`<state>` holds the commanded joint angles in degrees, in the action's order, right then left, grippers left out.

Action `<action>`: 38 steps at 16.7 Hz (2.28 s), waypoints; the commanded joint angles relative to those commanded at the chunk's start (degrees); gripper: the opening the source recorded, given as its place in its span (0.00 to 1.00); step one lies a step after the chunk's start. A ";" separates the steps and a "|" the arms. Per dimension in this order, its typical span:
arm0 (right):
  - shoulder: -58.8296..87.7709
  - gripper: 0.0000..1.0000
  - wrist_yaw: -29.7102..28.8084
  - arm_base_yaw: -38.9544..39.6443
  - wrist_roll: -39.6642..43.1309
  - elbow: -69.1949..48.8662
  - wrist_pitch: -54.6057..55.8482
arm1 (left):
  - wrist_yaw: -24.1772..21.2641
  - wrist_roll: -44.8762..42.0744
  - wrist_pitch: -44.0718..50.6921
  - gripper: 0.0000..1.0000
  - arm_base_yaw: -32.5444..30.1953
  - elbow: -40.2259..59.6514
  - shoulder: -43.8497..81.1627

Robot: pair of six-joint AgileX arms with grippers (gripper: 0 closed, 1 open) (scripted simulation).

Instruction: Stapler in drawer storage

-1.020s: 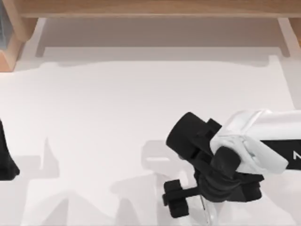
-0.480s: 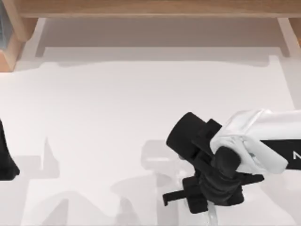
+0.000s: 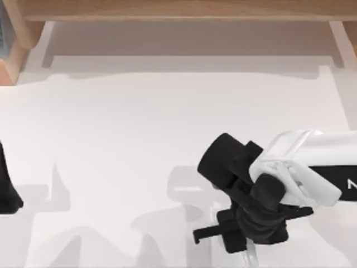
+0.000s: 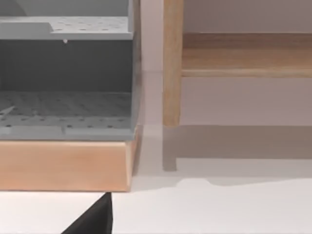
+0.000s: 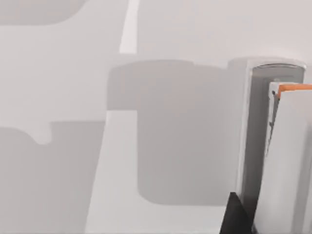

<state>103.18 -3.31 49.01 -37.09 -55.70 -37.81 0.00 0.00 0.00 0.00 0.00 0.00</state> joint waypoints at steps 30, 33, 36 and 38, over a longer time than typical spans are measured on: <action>2.45 0.00 6.04 -54.81 30.71 -62.43 -24.25 | 0.00 0.00 0.00 1.00 0.00 0.00 0.00; 11.10 0.00 5.08 -65.23 34.63 -70.15 -27.89 | 0.00 0.00 0.00 1.00 0.00 0.00 0.00; 22.17 0.00 5.46 -70.54 42.08 -72.78 -29.41 | 0.00 0.00 0.00 1.00 0.00 0.00 0.00; 28.96 0.00 6.12 -71.73 48.24 -72.07 -29.71 | 0.00 0.00 0.00 1.00 0.00 0.00 0.00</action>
<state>132.14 2.81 -22.72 11.14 -127.77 -67.53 0.00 0.00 0.00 0.00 0.00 0.00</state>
